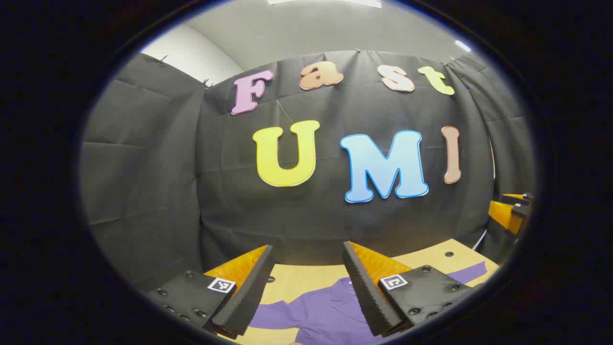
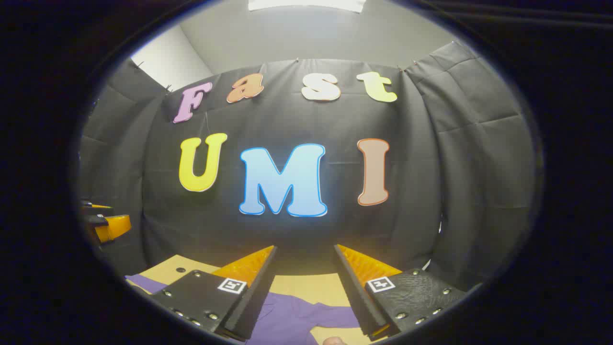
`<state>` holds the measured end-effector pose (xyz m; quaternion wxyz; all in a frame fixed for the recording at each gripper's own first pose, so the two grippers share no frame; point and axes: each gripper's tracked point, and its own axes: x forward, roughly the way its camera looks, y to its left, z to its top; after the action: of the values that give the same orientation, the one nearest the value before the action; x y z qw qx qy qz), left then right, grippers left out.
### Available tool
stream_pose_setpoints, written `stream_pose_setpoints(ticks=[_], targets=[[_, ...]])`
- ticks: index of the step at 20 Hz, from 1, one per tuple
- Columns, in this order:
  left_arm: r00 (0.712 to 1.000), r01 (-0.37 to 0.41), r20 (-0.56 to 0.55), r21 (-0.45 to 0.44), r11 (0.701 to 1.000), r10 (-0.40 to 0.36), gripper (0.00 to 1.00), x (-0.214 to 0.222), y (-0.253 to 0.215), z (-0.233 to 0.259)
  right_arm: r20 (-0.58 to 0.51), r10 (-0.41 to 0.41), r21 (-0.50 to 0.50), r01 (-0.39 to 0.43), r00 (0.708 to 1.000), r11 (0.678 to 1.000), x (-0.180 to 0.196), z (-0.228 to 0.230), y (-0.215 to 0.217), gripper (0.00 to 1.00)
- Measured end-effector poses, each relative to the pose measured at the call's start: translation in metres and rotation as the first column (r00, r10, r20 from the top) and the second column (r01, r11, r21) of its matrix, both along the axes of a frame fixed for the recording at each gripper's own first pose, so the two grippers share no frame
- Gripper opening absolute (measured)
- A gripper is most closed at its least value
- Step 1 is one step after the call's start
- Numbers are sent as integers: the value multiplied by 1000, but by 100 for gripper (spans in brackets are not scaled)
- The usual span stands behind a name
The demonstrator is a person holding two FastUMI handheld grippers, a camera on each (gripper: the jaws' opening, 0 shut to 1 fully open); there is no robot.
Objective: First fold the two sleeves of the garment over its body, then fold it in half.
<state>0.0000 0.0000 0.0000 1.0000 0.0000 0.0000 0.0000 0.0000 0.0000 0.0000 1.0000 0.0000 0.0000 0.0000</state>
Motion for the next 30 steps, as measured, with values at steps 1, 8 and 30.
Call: stream_pose_setpoints(ticks=[1, 8, 30], targets=[[1000, -2, 0, 3, 1000, 2, 94, 1, 0, 0, -6, 1, 4, -1, 1000, 1000, 2, -2, -1, 77], [1000, -18, 1, 20, 1000, 18, 94, 1, -3, -1, -10, 1, 27, -1, 1000, 1000, 8, -10, -12, 76], [995, -83, -41, 78, 993, 86, 94, -1, 8, -13, -456, -322, -38, 344, 829, 938, 45, -255, -229, 77]])
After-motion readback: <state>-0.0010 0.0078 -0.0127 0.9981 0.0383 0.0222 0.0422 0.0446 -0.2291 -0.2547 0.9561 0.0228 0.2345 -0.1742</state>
